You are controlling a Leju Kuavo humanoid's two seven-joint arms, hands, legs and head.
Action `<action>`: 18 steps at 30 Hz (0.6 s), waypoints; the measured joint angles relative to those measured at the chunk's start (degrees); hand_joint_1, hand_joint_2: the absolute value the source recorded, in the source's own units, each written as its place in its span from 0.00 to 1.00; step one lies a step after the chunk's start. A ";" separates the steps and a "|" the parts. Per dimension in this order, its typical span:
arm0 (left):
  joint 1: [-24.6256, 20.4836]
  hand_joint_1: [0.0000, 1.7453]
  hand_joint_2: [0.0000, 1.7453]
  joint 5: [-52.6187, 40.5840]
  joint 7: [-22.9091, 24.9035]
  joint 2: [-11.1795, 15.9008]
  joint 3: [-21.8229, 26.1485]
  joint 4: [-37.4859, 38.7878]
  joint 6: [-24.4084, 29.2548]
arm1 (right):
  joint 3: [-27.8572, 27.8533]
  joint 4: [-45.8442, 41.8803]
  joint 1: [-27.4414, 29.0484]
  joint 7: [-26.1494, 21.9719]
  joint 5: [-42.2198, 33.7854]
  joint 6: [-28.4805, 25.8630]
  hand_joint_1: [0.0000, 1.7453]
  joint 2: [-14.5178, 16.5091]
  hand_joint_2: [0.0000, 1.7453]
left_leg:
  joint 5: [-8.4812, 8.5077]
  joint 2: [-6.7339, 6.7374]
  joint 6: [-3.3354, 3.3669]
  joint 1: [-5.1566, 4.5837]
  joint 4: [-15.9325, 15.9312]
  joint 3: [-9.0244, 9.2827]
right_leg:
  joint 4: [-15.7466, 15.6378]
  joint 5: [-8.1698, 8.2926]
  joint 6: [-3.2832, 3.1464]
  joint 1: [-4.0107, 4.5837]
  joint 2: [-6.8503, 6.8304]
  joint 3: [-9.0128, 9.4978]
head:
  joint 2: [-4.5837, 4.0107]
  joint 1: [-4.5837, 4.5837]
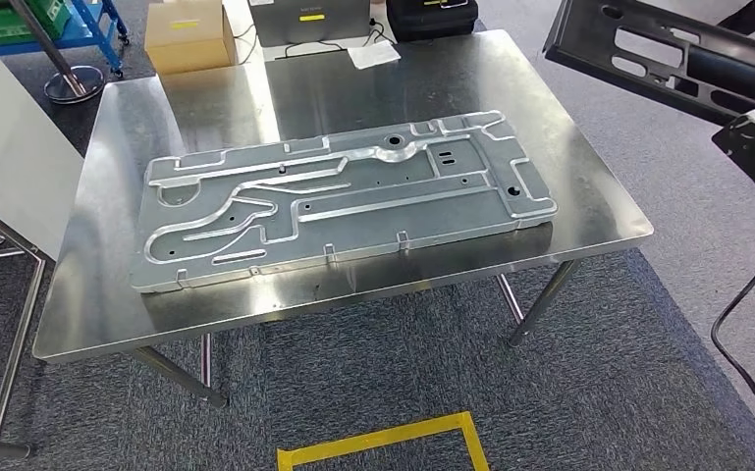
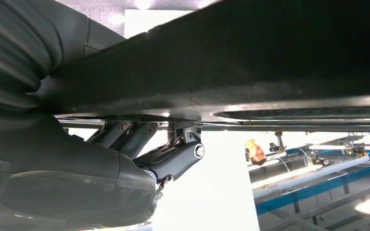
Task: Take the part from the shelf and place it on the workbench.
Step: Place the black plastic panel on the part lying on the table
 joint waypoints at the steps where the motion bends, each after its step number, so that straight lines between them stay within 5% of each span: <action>1: 0.00 0.00 1.00 0.00 0.00 0.00 0.00 0.00 0.00 | 0.00 0.00 -0.04 0.00 0.00 0.00 1.00 0.00 1.00 | 0.00 0.00 0.00 0.00 0.00 0.01 | 0.00 0.00 0.00 0.00 0.01 0.01 | 0.00 -0.01; 18: 0.00 0.00 1.00 -0.01 0.00 0.00 -0.02 0.00 0.00 | 0.00 0.00 -0.25 0.00 0.00 0.00 1.00 -0.02 1.00 | 0.00 0.02 0.00 0.00 0.00 0.08 | 0.00 0.00 0.00 0.00 0.02 0.08 | 0.00 0.00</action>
